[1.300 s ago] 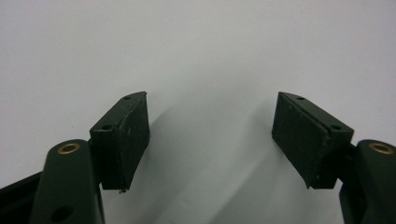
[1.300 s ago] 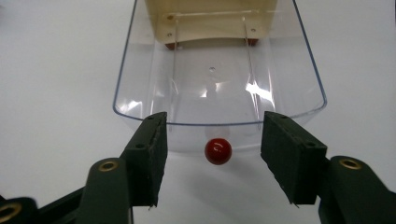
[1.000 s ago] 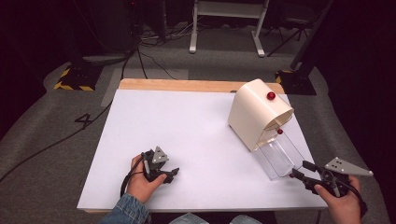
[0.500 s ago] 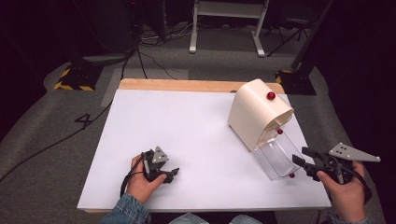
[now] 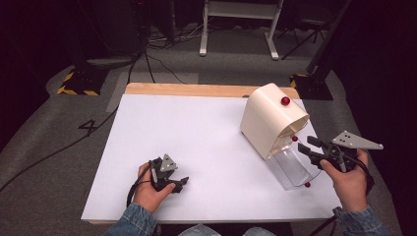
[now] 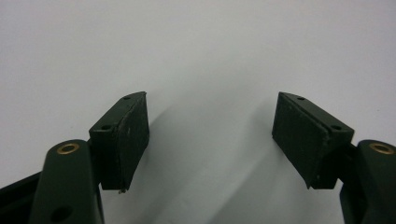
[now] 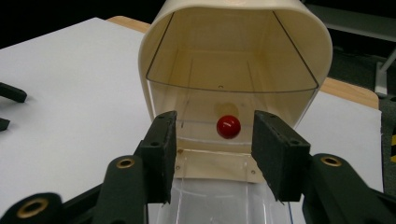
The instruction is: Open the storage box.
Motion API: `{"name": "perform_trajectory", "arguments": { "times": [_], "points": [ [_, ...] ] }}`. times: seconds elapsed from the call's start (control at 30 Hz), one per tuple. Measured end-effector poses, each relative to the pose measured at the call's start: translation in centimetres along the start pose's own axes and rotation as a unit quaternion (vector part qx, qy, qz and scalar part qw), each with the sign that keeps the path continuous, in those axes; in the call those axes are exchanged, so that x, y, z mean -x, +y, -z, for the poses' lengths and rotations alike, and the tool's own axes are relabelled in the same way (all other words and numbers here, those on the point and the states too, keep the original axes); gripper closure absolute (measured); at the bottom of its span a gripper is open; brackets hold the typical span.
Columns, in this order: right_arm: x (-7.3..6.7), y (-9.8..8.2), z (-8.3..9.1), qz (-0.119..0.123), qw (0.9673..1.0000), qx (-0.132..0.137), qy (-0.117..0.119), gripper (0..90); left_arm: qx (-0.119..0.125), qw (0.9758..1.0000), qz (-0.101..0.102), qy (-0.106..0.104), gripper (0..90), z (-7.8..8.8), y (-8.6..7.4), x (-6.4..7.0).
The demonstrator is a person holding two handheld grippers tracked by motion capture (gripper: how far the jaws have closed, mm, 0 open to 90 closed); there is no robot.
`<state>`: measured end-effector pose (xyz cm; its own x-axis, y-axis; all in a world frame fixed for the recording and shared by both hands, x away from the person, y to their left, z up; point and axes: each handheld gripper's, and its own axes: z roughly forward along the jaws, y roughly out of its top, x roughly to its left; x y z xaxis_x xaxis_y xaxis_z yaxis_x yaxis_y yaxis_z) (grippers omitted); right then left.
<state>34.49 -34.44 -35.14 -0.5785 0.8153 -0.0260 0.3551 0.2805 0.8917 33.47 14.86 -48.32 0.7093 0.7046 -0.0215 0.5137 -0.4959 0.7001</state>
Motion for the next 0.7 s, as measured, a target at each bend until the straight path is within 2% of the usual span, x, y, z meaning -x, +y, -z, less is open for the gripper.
{"name": "perform_trajectory", "arguments": {
  "times": [0.2,0.33,0.47,0.6,0.7],
  "points": [
    [0.5,0.2,-1.3,0.000,0.9999,-0.008,-0.007,49.7,0.001,1.0000,0.000,-0.001,27.6,0.0,0.0,0.0],
    [0.9,-0.1,-2.5,0.000,0.9996,-0.025,-0.012,51.2,0.001,1.0000,0.002,-0.001,27.6,0.0,0.0,0.0],
    [1.1,-0.3,-3.0,0.002,0.9994,-0.031,-0.014,53.0,0.000,1.0000,0.000,0.000,27.6,0.0,0.0,0.0],
    [1.3,-0.6,-3.9,0.006,0.9987,-0.045,-0.024,58.9,0.001,1.0000,0.002,-0.002,27.6,0.0,0.0,0.0],
    [1.5,-0.7,-3.9,0.004,0.9990,-0.042,-0.014,68.5,0.001,1.0000,0.002,-0.001,27.6,0.0,0.0,0.0]
  ]
}}
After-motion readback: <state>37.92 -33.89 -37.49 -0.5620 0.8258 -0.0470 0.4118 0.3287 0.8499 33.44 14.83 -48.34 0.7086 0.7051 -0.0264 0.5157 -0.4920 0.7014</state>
